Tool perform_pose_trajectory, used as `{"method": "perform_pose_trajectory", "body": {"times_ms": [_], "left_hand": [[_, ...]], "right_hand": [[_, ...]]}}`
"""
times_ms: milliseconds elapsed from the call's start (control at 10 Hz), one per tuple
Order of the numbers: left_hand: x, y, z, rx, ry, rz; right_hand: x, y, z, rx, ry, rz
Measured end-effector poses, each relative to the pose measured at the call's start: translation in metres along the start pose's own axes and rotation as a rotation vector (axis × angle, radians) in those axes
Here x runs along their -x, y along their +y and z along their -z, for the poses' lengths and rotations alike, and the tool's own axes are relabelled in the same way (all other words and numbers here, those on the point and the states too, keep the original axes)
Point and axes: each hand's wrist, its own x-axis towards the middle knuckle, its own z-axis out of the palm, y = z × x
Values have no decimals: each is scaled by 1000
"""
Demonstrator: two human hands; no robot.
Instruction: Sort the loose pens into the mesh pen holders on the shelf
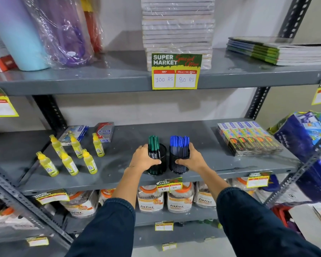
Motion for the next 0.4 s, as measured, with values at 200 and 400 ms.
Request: {"method": "perform_pose_trajectory", "body": {"times_ms": [200, 400], "left_hand": [[4, 1, 0, 21, 5, -4], [10, 2, -4, 27, -19, 9]], "right_hand": [[0, -4, -1, -22, -8, -45], [-1, -4, -2, -67, -35, -66]]}}
